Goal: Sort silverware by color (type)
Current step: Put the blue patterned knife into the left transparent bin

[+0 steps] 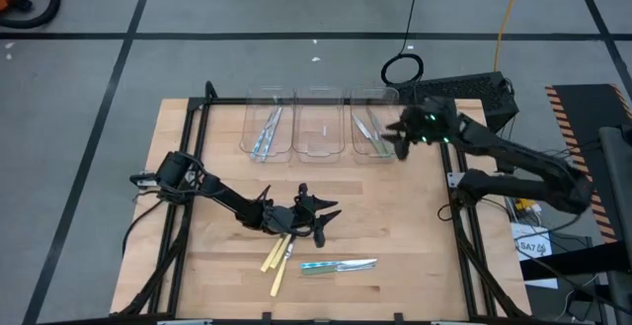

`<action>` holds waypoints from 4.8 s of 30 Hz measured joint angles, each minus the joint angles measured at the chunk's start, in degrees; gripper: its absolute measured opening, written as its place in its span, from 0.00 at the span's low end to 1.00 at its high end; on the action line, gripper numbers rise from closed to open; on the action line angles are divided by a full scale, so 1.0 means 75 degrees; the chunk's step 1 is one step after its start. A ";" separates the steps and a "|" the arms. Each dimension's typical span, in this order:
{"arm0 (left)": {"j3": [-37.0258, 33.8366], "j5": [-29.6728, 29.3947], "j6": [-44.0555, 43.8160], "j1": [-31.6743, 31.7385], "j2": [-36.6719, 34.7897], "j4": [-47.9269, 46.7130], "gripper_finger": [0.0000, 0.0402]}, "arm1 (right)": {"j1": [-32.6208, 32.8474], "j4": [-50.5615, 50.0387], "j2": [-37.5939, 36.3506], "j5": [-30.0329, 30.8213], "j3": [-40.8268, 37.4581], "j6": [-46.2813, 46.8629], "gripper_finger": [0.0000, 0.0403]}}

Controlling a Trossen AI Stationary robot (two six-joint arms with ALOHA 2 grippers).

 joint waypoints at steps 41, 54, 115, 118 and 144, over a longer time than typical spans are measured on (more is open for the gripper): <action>0.4240 0.0090 -0.6345 -0.1669 -0.0391 -1.3784 0.32 | 0.5987 0.0776 -0.0733 0.0425 -0.1268 -0.0047 0.41; 0.4211 0.0478 -0.9149 -0.2773 -0.0050 -1.4570 0.32 | 0.6987 0.1058 0.0130 0.1087 -0.1271 0.1260 0.41; 0.4211 0.0237 -0.4680 -0.1974 0.0621 -1.0556 0.32 | 0.8988 0.2326 0.2000 0.2024 -0.1268 0.0676 0.41; 0.4211 0.0257 -0.4557 -0.2049 0.0621 -1.0555 0.32 | 0.9002 0.2323 0.2110 0.2023 -0.1268 0.0549 0.41; 0.4226 0.0286 -0.3853 -0.1836 0.1340 -1.0658 0.32 | 0.9032 0.4083 0.4408 0.1592 -0.1262 -0.0507 0.41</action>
